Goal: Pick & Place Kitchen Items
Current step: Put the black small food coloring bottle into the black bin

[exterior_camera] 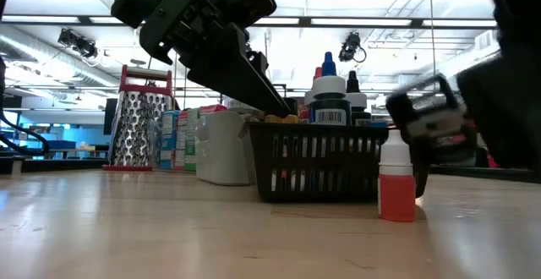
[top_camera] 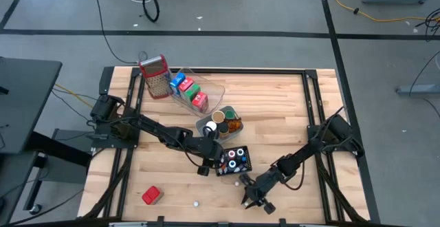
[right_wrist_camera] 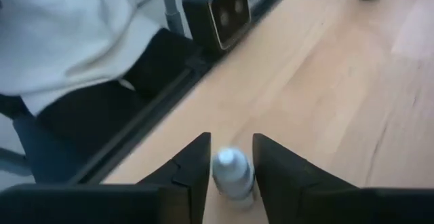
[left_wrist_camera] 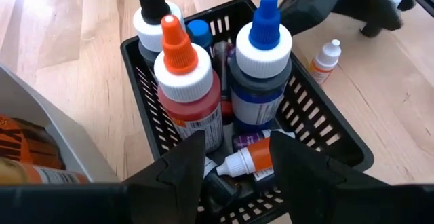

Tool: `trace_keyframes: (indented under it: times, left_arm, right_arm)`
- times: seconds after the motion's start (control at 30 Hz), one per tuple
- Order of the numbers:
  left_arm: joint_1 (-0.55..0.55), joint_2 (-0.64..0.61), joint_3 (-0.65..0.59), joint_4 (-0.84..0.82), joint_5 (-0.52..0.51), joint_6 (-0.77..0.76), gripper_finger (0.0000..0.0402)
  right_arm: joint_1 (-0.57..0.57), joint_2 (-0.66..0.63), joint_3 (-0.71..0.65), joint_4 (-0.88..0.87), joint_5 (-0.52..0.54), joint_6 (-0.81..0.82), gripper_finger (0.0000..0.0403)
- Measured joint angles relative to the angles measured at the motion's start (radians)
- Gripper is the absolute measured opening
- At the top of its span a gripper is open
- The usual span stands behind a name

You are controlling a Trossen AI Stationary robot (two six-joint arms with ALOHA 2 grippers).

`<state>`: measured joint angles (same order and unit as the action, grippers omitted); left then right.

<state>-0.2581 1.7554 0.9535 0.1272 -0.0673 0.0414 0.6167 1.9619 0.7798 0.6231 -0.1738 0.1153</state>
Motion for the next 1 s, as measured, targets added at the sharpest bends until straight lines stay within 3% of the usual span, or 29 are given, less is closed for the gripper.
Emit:
trace_keyframes:
  times: [0.2, 0.4, 0.57, 0.67, 0.83, 1.0]
  left_arm:
    - [0.000, 0.000, 0.000, 0.000, 0.000, 0.000, 0.0174]
    - [0.000, 0.000, 0.000, 0.001, 0.000, 0.000, 0.0170]
    - [0.000, 0.000, 0.000, 0.002, 0.000, 0.000, 0.0170]
    - [0.000, 0.000, 0.000, 0.002, 0.000, 0.000, 0.0168]
    - [0.000, 0.000, 0.000, 0.002, 0.001, -0.038, 0.0167]
    - [0.000, -0.001, 0.000, 0.001, 0.042, -0.088, 0.0167]
  right_arm:
    - [0.000, -0.002, 0.001, 0.001, -0.003, -0.021, 0.0064]
    - [0.000, -0.043, -0.001, -0.017, -0.001, 0.008, 0.0063]
    - [-0.009, -0.159, -0.001, -0.018, 0.042, -0.018, 0.0063]
    - [-0.013, -0.262, 0.000, -0.077, 0.149, -0.123, 0.0069]
    - [-0.024, -0.379, 0.000, -0.281, 0.487, -0.199, 0.0073]
    - [-0.065, -0.351, 0.000, -0.438, 0.509, -0.085, 0.0075]
